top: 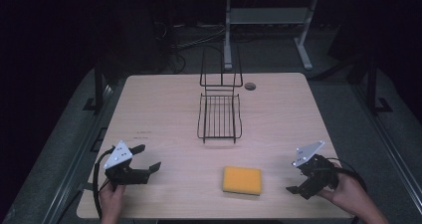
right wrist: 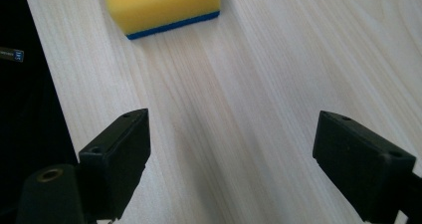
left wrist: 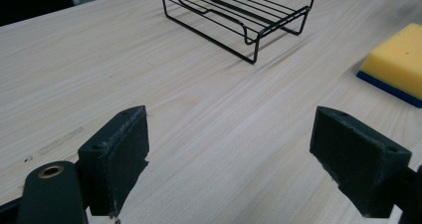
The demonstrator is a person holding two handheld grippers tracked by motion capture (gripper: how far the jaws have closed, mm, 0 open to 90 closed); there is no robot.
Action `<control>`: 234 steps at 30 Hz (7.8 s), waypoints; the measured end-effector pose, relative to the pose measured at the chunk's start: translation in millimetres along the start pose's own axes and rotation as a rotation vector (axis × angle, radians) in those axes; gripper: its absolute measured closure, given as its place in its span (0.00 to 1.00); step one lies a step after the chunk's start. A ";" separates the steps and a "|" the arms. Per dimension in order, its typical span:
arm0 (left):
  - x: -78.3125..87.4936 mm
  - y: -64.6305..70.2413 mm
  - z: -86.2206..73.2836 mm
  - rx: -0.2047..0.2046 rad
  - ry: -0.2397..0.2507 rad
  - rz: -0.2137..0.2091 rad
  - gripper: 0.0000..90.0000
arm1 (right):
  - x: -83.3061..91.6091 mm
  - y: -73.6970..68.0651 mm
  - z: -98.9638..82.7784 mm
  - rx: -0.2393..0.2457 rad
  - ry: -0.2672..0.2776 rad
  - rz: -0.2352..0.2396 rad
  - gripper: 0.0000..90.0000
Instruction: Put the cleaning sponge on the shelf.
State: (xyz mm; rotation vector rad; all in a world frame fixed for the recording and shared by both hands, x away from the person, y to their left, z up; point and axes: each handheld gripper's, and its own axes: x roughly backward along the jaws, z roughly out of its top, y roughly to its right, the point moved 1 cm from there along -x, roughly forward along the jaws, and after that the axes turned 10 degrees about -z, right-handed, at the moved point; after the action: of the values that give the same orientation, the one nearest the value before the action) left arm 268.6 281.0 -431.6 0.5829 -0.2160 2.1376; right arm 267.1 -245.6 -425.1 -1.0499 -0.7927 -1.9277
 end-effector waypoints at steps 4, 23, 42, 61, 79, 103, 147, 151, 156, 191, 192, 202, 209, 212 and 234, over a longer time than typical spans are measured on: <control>0.1 -1.2 -0.5 0.005 -0.006 -0.001 0.17 | 0.3 -1.5 6.5 0.015 -0.002 0.007 0.16; 1.8 -1.8 -0.9 0.007 0.001 -0.003 0.17 | -9.0 -8.0 32.7 0.075 -0.025 0.047 0.16; 3.0 -3.4 -1.4 0.007 0.004 -0.003 0.17 | -19.4 -16.7 60.0 0.132 -0.038 0.084 0.16; 4.8 -3.9 -1.6 0.017 0.019 -0.002 0.17 | -30.3 -31.5 92.7 0.197 -0.036 0.131 0.16; 5.6 -3.6 -1.3 0.017 0.021 -0.003 0.17 | -41.0 -38.2 104.7 0.214 -0.039 0.146 0.16; 7.1 -3.9 -1.2 0.018 0.024 -0.002 0.17 | -57.8 -46.8 112.0 0.224 -0.042 0.148 0.16; 9.5 -4.0 -1.1 0.017 0.038 -0.005 0.17 | -77.3 -57.6 111.1 0.220 -0.042 0.131 0.16; 9.6 -4.1 -1.1 0.019 0.040 -0.006 0.17 | -78.5 -57.7 110.3 0.222 -0.039 0.127 0.16; 9.7 -4.2 -1.2 0.019 0.040 -0.006 0.17 | -80.6 -57.6 109.1 0.220 -0.044 0.125 0.16; 10.1 -4.5 -1.3 0.024 0.040 -0.007 0.17 | -68.7 -48.3 113.1 0.228 -0.003 0.117 0.24; 10.1 -4.5 -1.3 0.024 0.039 -0.008 0.17 | -67.3 -46.9 114.1 0.225 0.002 0.123 0.24; 9.8 -5.0 -1.3 0.030 0.045 -0.007 0.17 | -62.1 -36.4 124.4 0.227 0.017 0.120 0.24; 8.3 -4.6 -0.8 0.021 0.038 -0.007 0.17 | -60.1 -30.3 132.1 0.230 0.019 0.120 0.24; 7.9 -4.4 -0.7 0.021 0.038 -0.008 0.17 | -58.2 -25.9 135.8 0.229 0.020 0.119 0.24; 6.2 -4.4 -0.1 0.008 0.025 -0.007 0.17 | -55.8 2.4 165.9 0.236 0.030 0.124 0.24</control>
State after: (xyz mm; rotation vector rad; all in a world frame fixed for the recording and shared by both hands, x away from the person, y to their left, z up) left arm 269.0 288.1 -429.0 0.5607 -0.1914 2.1391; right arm 352.2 -95.3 -396.8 -0.9026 -0.8924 -1.6948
